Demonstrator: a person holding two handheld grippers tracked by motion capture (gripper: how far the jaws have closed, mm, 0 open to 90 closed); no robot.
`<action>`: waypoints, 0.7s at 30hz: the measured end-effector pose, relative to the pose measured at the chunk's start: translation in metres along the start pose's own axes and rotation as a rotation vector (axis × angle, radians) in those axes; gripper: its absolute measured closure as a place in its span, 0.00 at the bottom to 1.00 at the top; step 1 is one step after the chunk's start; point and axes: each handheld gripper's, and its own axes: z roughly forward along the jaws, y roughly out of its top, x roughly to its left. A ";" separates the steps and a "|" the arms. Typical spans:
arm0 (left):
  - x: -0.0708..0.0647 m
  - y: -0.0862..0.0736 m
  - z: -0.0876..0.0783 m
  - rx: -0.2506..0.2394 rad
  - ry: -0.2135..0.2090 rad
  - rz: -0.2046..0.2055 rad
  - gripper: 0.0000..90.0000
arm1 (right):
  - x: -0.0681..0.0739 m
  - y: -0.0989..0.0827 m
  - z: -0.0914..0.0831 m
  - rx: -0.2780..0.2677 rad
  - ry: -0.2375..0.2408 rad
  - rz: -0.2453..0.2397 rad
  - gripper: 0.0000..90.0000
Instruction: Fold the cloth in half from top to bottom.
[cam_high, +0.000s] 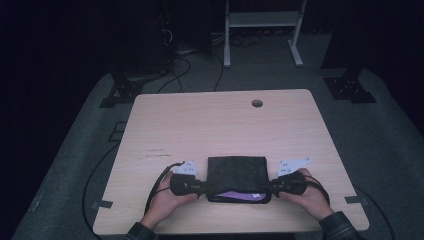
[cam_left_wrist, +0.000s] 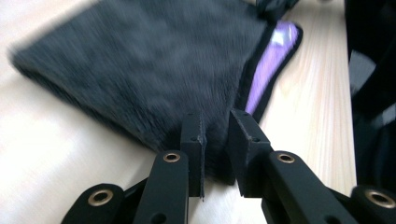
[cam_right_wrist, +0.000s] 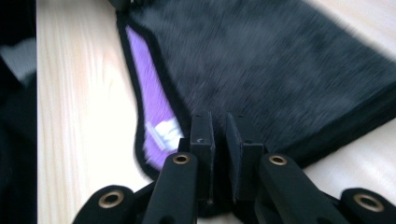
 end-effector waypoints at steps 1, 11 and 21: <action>-0.001 -0.002 0.002 0.010 0.004 0.006 0.84 | 0.002 -0.003 0.000 0.010 0.001 -0.010 0.90; -0.004 -0.003 -0.012 -0.033 0.076 0.015 0.63 | -0.003 -0.007 -0.012 -0.044 -0.078 -0.001 0.69; 0.018 -0.022 -0.043 -0.068 0.285 -0.014 0.28 | -0.028 -0.024 -0.036 -0.111 -0.268 0.103 0.40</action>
